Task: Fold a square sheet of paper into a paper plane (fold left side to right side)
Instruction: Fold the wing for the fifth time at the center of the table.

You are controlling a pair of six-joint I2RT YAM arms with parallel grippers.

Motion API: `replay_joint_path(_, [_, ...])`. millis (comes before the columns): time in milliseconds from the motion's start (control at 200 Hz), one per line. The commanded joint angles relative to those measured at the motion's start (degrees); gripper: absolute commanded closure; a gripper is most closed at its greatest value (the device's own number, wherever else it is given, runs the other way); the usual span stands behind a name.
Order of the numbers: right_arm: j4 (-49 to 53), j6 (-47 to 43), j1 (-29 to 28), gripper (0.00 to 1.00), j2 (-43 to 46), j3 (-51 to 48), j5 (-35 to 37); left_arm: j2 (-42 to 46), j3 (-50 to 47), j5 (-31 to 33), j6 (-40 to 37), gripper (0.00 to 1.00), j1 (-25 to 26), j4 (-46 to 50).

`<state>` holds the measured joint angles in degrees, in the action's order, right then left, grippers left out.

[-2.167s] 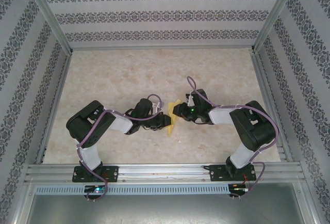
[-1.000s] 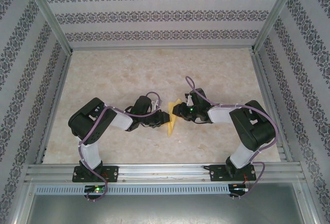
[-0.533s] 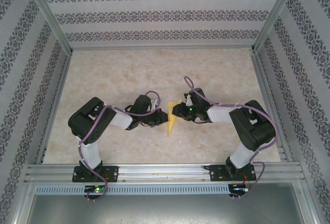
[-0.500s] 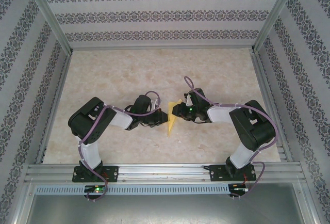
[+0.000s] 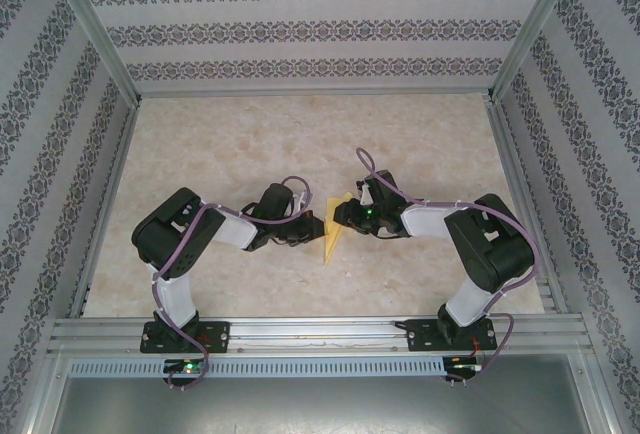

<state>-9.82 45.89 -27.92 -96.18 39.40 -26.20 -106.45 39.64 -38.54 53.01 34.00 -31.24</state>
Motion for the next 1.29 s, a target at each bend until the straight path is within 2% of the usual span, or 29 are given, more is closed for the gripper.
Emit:
replay_joint_path(0, [2.55,-1.15,-0.86,0.63,-1.81,0.42,1.17,-1.60,1.34,0.83,-2.62,0.95,-0.92,2.92])
replay_joint_path(889, [-1.40,2.21,-0.03,0.67,1.68,-1.04,-0.44,-4.79,1.92,3.83,-4.70,0.97,-0.60,7.09])
replay_joint_path(1289, [0.08,2.06,0.19,0.66,3.35,-1.76,0.77,-5.69,2.45,4.09,-4.83,0.97,-0.34,7.66])
